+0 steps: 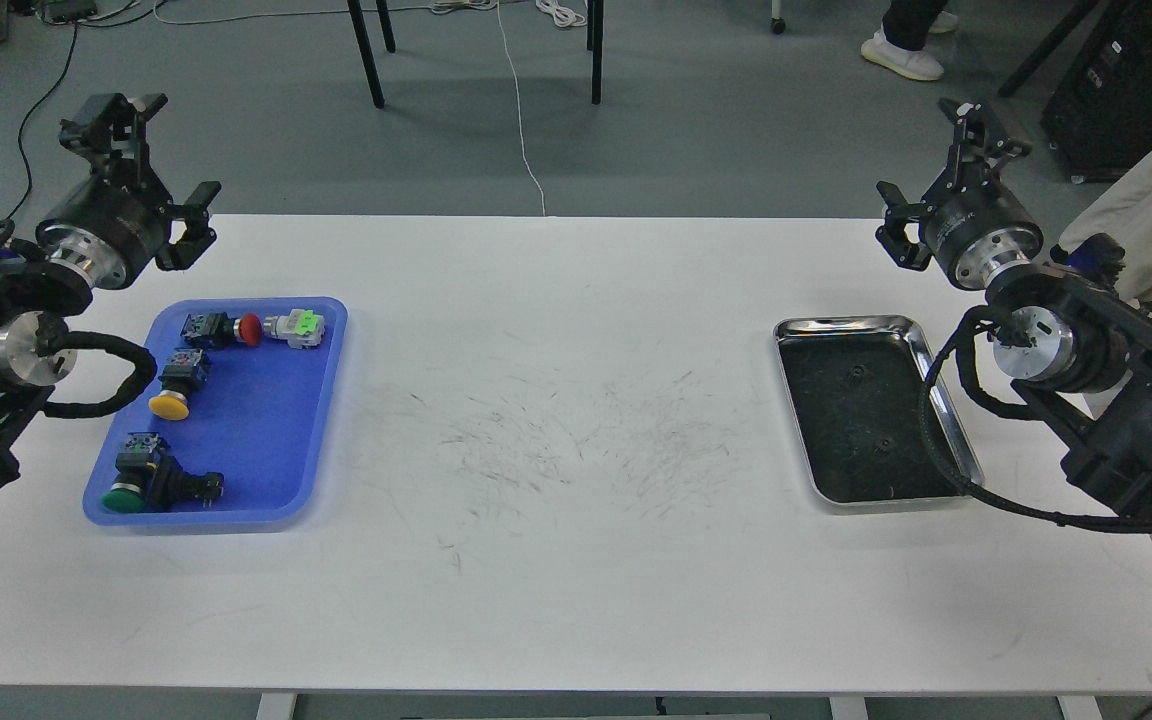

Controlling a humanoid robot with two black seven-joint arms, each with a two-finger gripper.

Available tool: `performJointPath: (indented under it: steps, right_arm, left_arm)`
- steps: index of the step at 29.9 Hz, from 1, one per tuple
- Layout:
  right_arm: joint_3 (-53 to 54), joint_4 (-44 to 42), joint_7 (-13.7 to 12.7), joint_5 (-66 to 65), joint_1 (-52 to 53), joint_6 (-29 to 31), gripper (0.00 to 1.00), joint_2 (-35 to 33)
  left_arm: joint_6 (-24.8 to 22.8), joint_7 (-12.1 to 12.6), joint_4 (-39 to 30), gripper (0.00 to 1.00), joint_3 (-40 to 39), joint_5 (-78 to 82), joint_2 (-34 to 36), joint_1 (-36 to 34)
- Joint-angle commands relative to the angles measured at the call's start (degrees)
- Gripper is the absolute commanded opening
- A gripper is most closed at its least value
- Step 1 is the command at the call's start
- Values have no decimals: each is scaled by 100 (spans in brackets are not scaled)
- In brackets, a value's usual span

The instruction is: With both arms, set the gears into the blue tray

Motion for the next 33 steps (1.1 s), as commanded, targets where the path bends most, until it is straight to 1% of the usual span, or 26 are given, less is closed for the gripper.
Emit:
performJointPath:
  steps: [1,4,5,6,8,11,14,17,20,23,25,28,33]
  right_arm:
    - [-1,0,9,-1,-4,0,99,9]
    - [-1,0,0,-1,-4,0,99,9]
    - [-1,9,0,-1,-4,0,99,9]
    - [-1,9,0,-1,-4,0,99,9]
    - [-10,9,0,-1,-4,0,99,9]
    - [-19,18,0,-1,-4,0,99,9]
    - [-19,27,0,-1,-4,0,99,-18]
    - [-28,62,0,-1,-4,0,99,-53]
    - [-37,62,-9,-1,-4,0,99,-61]
    - [-37,62,0,-1,-4,0,99,-53]
    - [-45,62,-9,-1,-4,-26,99,-35]
    - [-54,62,-26,-1,4,-61,99,-35]
    - [-185,36,-53,-9,66,-61,99,-35]
  left_arm:
    - [-22,-133,5,99,59,9,6,2]
    - [-75,-177,40,99,77,18,-29,20]
    - [-93,-125,40,99,42,9,-12,11]
    - [-119,-177,40,99,25,1,6,11]
    - [-241,-177,57,99,16,-52,-3,20]
    - [-549,-177,119,99,-11,-87,5,20]
    - [-1047,-142,443,99,-72,-79,6,11]
    - [-1047,-186,602,99,-125,-96,-12,2]
    - [-1047,-204,742,99,-449,-114,-3,2]
    - [-1047,-186,954,99,-459,-78,-91,2]
    - [-1047,-195,919,99,-494,-105,-179,-24]
    - [-1047,-160,963,99,-406,-26,-258,19]
    - [-1047,-177,972,99,-11,-52,-267,-33]
